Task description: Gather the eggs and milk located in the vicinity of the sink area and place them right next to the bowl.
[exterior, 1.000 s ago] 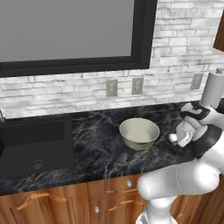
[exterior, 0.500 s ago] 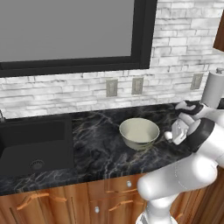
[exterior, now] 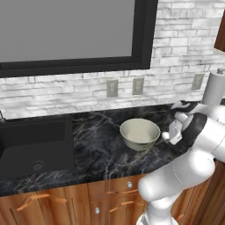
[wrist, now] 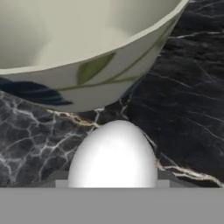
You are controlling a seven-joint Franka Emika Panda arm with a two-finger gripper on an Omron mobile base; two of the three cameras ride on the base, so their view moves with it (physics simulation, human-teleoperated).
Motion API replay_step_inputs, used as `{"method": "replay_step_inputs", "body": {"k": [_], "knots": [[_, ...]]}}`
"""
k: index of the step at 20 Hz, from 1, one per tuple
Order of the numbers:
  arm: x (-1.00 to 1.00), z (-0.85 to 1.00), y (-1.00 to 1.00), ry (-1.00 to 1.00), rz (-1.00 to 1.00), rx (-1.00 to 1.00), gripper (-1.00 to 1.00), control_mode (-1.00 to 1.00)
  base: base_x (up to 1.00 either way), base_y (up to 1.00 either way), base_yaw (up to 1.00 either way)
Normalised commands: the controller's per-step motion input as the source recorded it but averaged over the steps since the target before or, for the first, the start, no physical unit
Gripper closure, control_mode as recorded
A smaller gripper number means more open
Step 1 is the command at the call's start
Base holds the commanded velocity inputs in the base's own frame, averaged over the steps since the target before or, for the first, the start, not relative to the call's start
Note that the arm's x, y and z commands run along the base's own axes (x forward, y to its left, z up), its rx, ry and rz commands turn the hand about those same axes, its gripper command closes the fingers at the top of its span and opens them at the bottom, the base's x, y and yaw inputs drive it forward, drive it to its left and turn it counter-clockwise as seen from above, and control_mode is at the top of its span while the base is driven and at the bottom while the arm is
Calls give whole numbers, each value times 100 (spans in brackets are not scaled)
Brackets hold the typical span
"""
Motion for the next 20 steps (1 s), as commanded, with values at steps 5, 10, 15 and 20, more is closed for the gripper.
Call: {"method": "replay_step_inputs", "body": {"k": [5,10,15,20], "knots": [[13,-13,16,0,0,-1,100,-100,0,0,0],[8,-23,8,0,0,-1,100,-100,0,0,0],[13,-19,17,0,0,-1,100,-100,0,0,0],[2,-5,5,0,0,0,-100,-100,0,0,0]]}}
